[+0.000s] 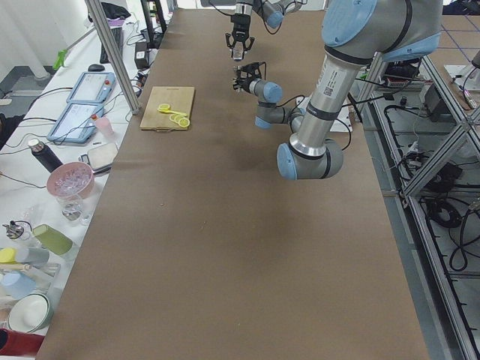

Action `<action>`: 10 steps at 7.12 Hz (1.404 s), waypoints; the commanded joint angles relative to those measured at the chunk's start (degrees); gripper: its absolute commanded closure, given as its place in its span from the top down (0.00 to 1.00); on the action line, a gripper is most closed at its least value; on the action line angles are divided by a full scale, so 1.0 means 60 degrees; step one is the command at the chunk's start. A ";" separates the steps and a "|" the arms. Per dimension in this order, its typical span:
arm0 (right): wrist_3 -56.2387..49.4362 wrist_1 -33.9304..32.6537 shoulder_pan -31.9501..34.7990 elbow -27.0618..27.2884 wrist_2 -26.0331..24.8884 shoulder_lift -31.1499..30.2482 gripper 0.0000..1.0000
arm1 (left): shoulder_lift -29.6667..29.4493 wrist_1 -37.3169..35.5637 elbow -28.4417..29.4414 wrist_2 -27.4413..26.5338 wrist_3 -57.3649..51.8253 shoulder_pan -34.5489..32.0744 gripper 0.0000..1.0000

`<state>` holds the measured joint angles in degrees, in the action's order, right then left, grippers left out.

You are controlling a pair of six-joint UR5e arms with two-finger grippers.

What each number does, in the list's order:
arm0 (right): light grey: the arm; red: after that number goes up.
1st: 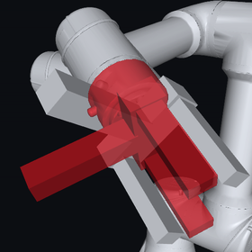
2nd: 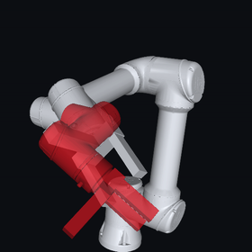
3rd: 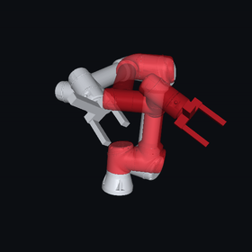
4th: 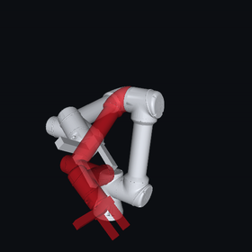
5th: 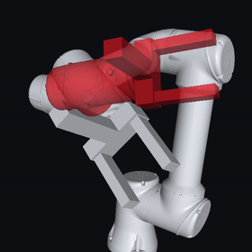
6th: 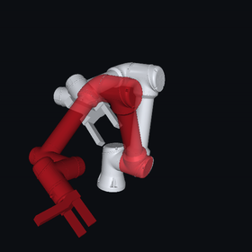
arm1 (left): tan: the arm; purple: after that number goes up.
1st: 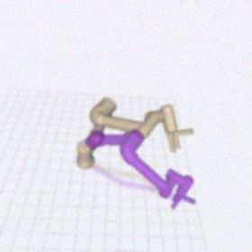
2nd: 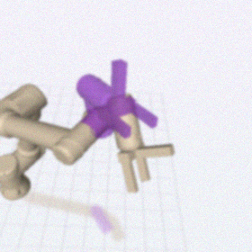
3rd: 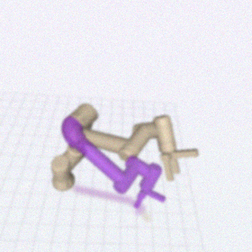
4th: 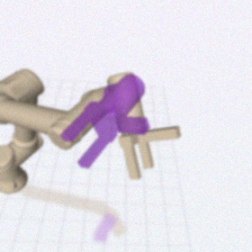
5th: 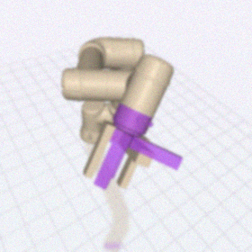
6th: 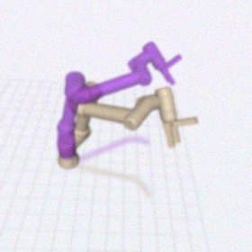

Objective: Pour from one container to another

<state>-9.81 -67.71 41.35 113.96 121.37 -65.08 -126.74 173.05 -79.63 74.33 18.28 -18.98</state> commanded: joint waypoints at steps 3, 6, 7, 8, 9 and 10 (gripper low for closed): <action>-0.0006 -0.0389 -0.0197 -0.0140 -0.0277 0.0357 0.00 | -0.0088 -0.0013 0.0073 -0.0010 0.0000 0.0000 0.00; -0.0021 -0.0491 -0.0256 -0.0156 -0.0365 0.0373 0.00 | -0.0161 -0.0013 0.0161 -0.0010 0.0000 0.0000 0.00; -0.0021 -0.0521 -0.0256 -0.0141 -0.0365 0.0387 0.00 | -0.0162 -0.0013 0.0176 -0.0010 0.0000 0.0000 0.00; -0.0079 -0.0724 -0.0241 -0.0083 -0.0351 0.0402 0.00 | -0.0176 -0.0013 0.0176 -0.0010 0.0000 0.0000 0.00; -0.0109 -0.0929 -0.0212 -0.0068 -0.0350 0.0460 0.00 | -0.0162 -0.0013 0.0176 -0.0010 0.0000 0.0000 0.00; -0.0123 -0.1004 -0.0197 -0.0068 -0.0350 0.0460 0.00 | -0.0191 -0.0013 0.0191 -0.0010 0.0000 0.0000 0.00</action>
<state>-10.38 -72.87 40.03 113.49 119.26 -62.44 -127.77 172.97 -78.55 74.27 18.28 -18.99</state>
